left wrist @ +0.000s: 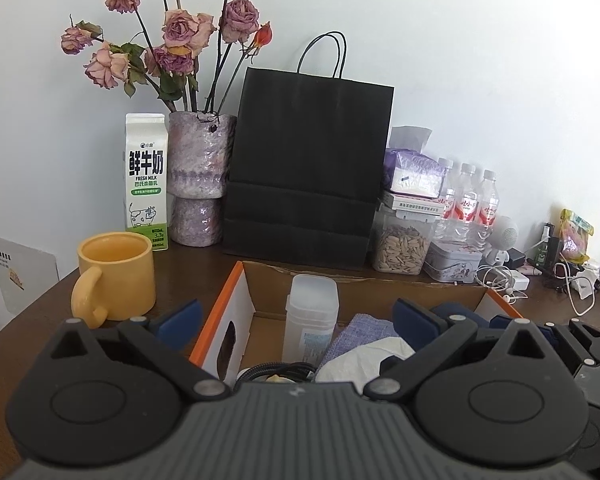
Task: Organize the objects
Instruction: 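Open both grippers to release the tissue and yellow block into the box, then withdraw both grippers and move the right toward the clear plastic strip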
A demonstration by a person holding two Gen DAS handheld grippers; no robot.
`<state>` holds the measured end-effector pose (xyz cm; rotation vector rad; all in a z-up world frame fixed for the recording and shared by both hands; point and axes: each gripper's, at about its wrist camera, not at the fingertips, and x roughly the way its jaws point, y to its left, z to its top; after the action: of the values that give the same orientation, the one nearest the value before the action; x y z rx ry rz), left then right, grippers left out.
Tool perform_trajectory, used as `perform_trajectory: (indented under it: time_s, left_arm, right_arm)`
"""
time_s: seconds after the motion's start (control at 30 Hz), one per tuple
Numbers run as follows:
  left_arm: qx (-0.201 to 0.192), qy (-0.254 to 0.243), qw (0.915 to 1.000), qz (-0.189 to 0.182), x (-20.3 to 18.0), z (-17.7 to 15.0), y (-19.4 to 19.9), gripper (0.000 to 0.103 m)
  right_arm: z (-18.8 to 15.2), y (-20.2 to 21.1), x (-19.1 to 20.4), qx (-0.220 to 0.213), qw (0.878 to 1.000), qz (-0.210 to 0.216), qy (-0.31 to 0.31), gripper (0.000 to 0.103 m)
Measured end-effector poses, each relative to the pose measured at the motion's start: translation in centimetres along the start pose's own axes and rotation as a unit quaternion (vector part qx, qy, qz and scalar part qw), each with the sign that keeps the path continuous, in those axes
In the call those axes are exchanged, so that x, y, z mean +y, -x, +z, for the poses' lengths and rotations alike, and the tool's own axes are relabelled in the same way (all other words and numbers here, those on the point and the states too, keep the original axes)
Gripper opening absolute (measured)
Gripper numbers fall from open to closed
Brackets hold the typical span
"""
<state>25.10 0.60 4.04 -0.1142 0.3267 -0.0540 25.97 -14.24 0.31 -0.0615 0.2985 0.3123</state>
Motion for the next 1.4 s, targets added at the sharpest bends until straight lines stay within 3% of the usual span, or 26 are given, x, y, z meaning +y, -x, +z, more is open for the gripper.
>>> perform_trajectory:
  time_s: [0.6, 0.87, 1.1, 1.4]
  left_arm:
    - [-0.006, 0.013, 0.9997, -0.017, 0.4, -3.0, 8.2, 0.103]
    - [0.037, 0.001, 0.9992, -0.014, 0.9, -4.3, 9.8, 0.103]
    - [0.068, -0.009, 0.9975, -0.014, 1.0, -5.5, 10.3, 0.103]
    - [0.097, -0.018, 0.9950, -0.016, 0.7, -6.6, 10.1, 0.103]
  right_arm:
    - [-2.8, 8.8, 0.2, 0.001, 0.999, 0.007, 0.033, 0.102]
    - [-5.4, 11.8, -0.3, 0.063, 0.996, 0.013, 0.057, 0.101]
    - [-7.3, 12.9, -2.1, 0.122, 0.992, 0.021, 0.033, 0.099]
    - [-8.6, 12.0, -2.5, 0.161, 0.986, 0.041, 0.017, 0.080]
